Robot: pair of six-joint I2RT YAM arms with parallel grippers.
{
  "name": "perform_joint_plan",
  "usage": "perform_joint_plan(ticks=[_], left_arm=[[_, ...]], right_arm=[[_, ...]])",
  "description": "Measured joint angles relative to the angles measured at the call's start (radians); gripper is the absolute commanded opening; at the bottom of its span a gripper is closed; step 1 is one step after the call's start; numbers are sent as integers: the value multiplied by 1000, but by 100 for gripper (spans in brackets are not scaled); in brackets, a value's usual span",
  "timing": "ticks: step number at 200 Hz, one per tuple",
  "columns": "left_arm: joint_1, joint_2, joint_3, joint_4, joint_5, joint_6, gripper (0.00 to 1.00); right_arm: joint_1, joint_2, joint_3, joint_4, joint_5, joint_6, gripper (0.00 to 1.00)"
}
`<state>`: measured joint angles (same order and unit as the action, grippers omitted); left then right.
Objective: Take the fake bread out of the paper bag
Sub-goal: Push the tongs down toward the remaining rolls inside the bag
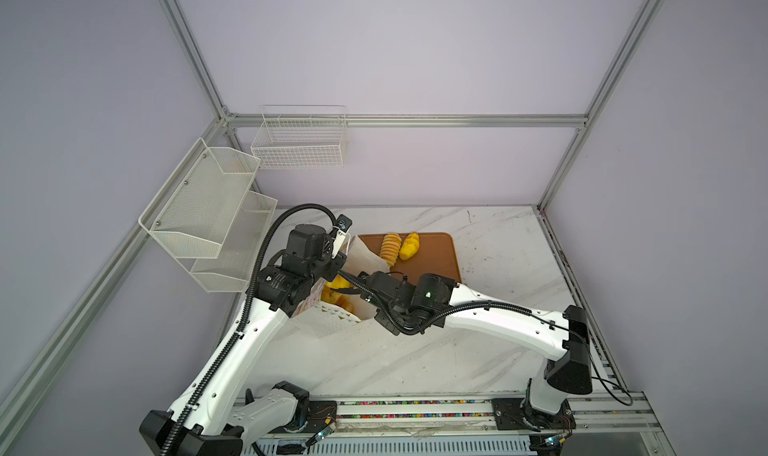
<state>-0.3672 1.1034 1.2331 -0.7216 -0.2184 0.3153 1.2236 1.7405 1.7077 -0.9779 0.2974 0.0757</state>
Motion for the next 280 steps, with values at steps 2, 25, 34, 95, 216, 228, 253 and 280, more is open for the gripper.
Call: perform_joint_plan(ticks=[2, 25, 34, 95, 216, 228, 253, 280], left_arm=[[0, 0, 0, 0, -2, -1, 0], [0, -4, 0, 2, -22, -14, 0], [2, -5, 0, 2, -29, -18, 0], [20, -14, 0, 2, -66, -45, 0], [25, 0, 0, 40, -43, -54, 0], [25, -7, -1, 45, -43, -54, 0], [25, -20, -4, 44, -43, -54, 0], [25, -21, -5, 45, -43, -54, 0]], right_arm=[[0, -2, -1, 0, 0, 2, 4], [0, -10, -7, 1, 5, 27, 4], [0, -11, -7, 1, 12, 37, 4], [-8, -75, -74, 32, 45, 113, 6], [-65, -65, 30, 98, -110, 267, 7], [-80, -66, 27, 105, -130, 275, 7], [-116, -86, -14, 143, -155, 294, 7], [-140, -135, -95, 205, -185, 306, 7]])
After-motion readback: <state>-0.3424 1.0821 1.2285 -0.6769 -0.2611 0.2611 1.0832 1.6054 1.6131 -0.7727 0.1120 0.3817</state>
